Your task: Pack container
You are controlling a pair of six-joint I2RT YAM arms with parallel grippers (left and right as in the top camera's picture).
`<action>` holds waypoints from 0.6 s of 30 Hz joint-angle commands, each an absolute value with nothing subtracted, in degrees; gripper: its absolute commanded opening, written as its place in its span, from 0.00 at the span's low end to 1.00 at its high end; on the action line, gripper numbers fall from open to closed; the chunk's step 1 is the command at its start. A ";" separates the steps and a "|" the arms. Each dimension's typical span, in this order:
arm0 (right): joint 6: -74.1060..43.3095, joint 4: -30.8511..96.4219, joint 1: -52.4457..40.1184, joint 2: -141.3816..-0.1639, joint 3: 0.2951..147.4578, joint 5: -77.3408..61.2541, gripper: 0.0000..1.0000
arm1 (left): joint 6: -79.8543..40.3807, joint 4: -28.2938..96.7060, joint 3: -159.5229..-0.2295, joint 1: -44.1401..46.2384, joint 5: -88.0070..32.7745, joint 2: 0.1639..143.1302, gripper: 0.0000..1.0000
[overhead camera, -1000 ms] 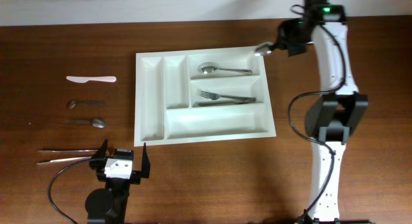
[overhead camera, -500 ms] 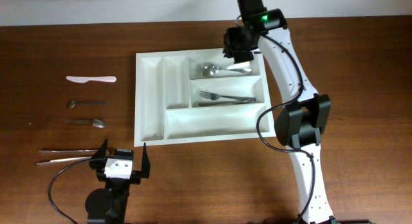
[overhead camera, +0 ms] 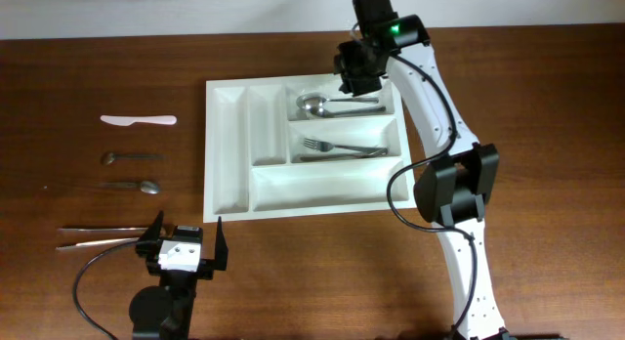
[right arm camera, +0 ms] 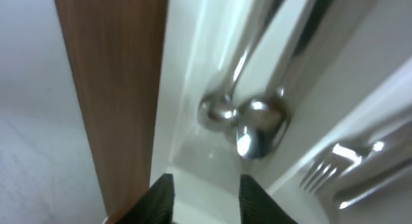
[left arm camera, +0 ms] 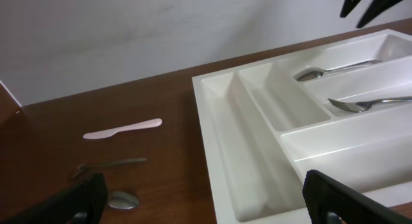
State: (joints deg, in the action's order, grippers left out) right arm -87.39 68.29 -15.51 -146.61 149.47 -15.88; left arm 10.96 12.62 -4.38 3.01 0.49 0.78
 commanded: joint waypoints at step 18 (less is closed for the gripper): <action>-41.87 87.79 19.31 -145.53 150.71 -6.81 0.68 | 11.68 12.56 -3.84 2.96 0.89 0.30 0.99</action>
State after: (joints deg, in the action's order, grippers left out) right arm -54.17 86.43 16.97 -146.61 149.69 -7.73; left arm 10.96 12.62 -4.38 3.01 0.49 0.78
